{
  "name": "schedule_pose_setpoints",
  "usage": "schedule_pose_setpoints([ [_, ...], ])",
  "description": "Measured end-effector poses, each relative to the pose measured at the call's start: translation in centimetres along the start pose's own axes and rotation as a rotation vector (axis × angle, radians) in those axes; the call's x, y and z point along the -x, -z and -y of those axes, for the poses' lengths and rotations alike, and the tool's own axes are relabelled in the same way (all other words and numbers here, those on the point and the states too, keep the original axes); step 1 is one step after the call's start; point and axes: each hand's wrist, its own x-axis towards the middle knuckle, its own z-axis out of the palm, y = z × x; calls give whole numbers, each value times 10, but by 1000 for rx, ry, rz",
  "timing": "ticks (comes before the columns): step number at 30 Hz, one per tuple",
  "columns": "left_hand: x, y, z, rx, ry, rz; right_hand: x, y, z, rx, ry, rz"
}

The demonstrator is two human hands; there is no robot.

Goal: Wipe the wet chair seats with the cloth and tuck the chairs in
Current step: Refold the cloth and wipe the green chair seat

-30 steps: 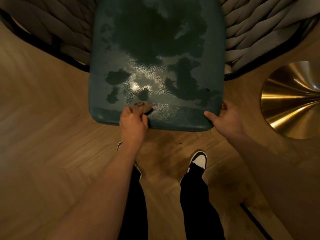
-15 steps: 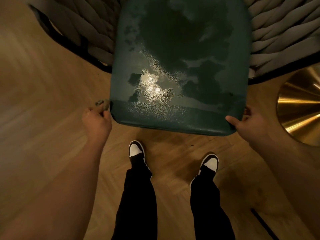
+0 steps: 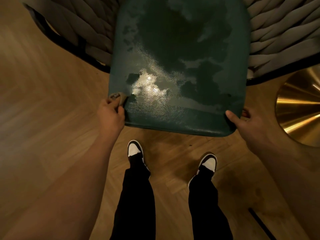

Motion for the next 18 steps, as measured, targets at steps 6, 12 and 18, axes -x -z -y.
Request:
schedule_pose_setpoints([
  [6, 28, -39, -55, 48, -139, 48, 0, 7, 0, -93, -20, 44],
  [12, 71, -89, -131, 81, -188, 122, -3, 8, -1, -171, -52, 63],
  [18, 110, -126, -203, 58, -253, 213, -9, 12, 0, -284, -155, 57],
])
